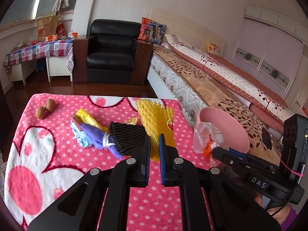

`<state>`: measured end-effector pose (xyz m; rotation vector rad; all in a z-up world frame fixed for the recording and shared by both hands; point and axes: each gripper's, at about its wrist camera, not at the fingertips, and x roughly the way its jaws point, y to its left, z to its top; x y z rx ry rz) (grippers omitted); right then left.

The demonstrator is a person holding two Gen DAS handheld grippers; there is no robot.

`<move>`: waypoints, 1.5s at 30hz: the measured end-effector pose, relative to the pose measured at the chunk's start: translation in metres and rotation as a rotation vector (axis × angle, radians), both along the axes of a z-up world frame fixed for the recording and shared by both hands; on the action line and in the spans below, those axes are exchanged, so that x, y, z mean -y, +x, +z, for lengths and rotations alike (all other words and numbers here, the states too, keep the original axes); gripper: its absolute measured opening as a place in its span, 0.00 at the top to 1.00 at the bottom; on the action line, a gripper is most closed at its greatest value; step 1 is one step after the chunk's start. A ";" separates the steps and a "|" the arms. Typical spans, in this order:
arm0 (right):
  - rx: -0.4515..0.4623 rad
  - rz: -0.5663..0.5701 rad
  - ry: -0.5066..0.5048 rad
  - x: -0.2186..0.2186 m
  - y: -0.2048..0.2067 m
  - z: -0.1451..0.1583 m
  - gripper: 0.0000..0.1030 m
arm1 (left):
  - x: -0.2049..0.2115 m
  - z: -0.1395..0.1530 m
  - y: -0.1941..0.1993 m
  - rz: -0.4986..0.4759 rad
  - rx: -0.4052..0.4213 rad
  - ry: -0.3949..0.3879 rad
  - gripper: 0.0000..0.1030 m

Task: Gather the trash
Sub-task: 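Carry both items over the pink bucket and open both tools to drop them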

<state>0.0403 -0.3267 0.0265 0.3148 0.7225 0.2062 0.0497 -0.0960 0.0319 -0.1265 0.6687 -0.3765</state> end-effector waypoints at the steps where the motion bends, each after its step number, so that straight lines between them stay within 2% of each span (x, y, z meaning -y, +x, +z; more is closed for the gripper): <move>1: 0.004 -0.026 -0.004 0.009 -0.001 0.001 0.75 | 0.008 0.002 0.001 -0.016 0.005 0.000 0.92; 15: 0.002 -0.232 -0.028 0.096 -0.004 -0.010 0.75 | 0.097 0.001 0.018 -0.183 0.021 0.009 0.92; 27: -0.035 -0.316 -0.044 0.130 0.011 -0.026 0.74 | 0.151 -0.015 0.035 -0.261 -0.004 0.025 0.92; 37: -0.044 -0.351 -0.062 0.141 0.012 -0.035 0.73 | 0.173 -0.031 0.050 -0.275 -0.051 0.022 0.91; 38: -0.045 -0.354 -0.065 0.142 0.012 -0.036 0.72 | 0.174 -0.032 0.051 -0.276 -0.055 0.021 0.89; 40: -0.045 -0.359 -0.063 0.144 0.012 -0.037 0.72 | 0.174 -0.033 0.054 -0.279 -0.066 0.012 0.79; 42: -0.044 -0.366 -0.066 0.144 0.011 -0.037 0.67 | 0.173 -0.033 0.054 -0.278 -0.068 0.002 0.64; 45: -0.043 -0.374 -0.067 0.145 0.010 -0.038 0.60 | 0.174 -0.033 0.054 -0.279 -0.072 0.002 0.63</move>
